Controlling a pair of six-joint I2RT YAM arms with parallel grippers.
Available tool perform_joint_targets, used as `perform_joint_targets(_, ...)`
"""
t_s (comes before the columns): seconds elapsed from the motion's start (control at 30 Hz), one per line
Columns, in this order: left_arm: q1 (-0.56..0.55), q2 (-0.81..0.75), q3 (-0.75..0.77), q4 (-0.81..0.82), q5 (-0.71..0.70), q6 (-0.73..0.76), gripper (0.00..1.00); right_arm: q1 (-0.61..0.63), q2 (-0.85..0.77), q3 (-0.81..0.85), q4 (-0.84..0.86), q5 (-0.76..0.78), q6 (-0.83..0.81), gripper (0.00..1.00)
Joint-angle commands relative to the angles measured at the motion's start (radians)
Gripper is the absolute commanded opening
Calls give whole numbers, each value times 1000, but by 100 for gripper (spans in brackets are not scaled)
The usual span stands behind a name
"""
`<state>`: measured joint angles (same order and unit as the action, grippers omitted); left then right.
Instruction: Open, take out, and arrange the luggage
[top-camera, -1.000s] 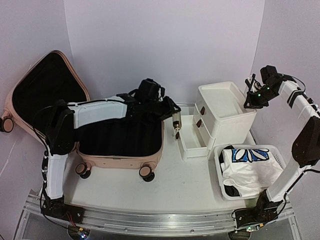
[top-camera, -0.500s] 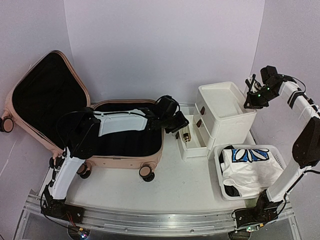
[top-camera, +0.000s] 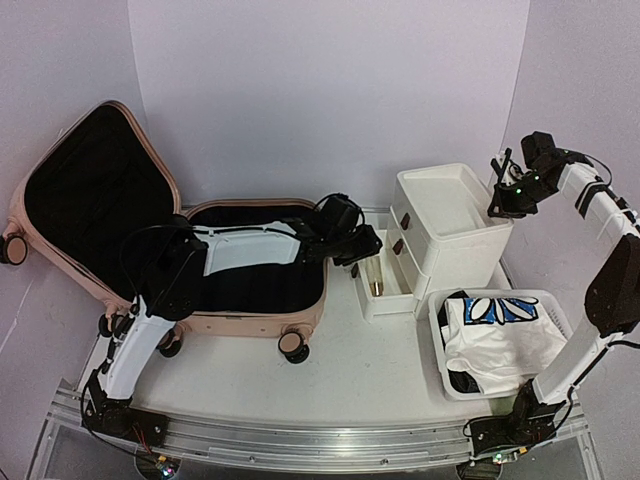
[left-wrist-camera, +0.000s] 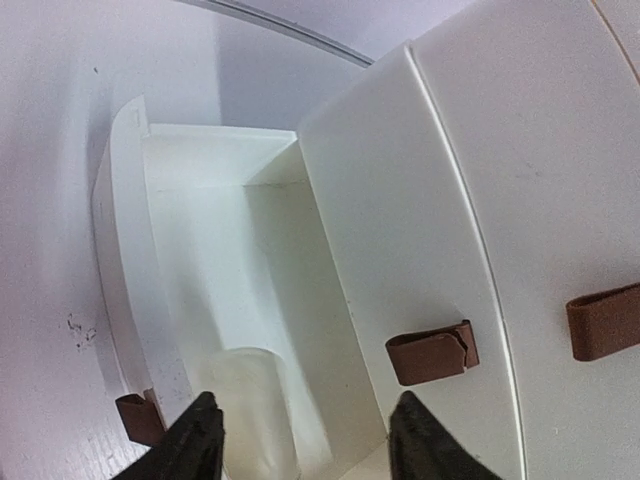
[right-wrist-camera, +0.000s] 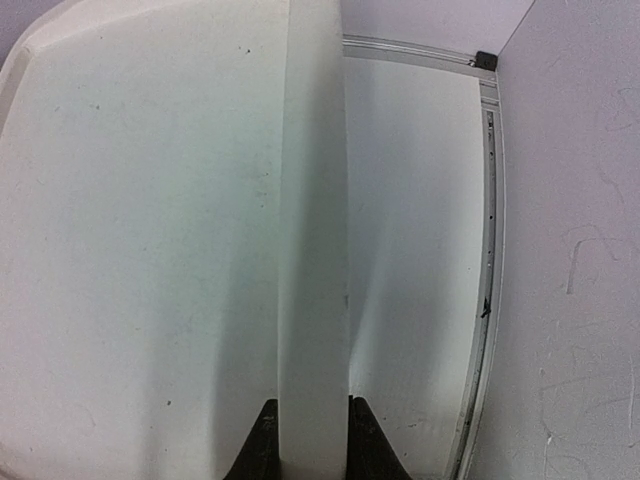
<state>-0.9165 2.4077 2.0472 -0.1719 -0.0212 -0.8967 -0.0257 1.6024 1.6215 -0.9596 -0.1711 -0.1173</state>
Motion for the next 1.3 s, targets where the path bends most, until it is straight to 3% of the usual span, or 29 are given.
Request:
perform_joint_targets(0.0, -5, -82, 12, 55, 17, 174, 64, 21, -65, -3, -4, -165, 71, 0)
perform_joint_targets(0.1, -4, -144, -33, 56, 70, 306, 71, 21, -64, -5, -4, -162, 70, 0)
perform_joint_targets(0.2, -4, -221, -117, 57, 101, 448, 70, 20, -65, -6, -4, -163, 71, 0)
perform_joint_targets(0.37, -5, -334, -303, 53, 79, 636, 60, 20, -65, -10, -4, -160, 70, 0)
perform_joint_targets(0.5, -8, -379, -408, 26, 36, 696, 43, 20, -62, -12, -4, -159, 70, 0)
perform_joint_targets(0.6, -19, -343, -364, -78, -16, 696, 25, 20, -56, -8, -2, -159, 71, 0)
perform_joint_targets(0.73, -35, -253, -261, -194, -58, 685, 16, 20, -52, -5, -1, -162, 74, 0)
perform_joint_targets(1.27, -38, -47, 15, -313, -44, 586, 17, 57, -56, 1, -1, -163, 84, 0)
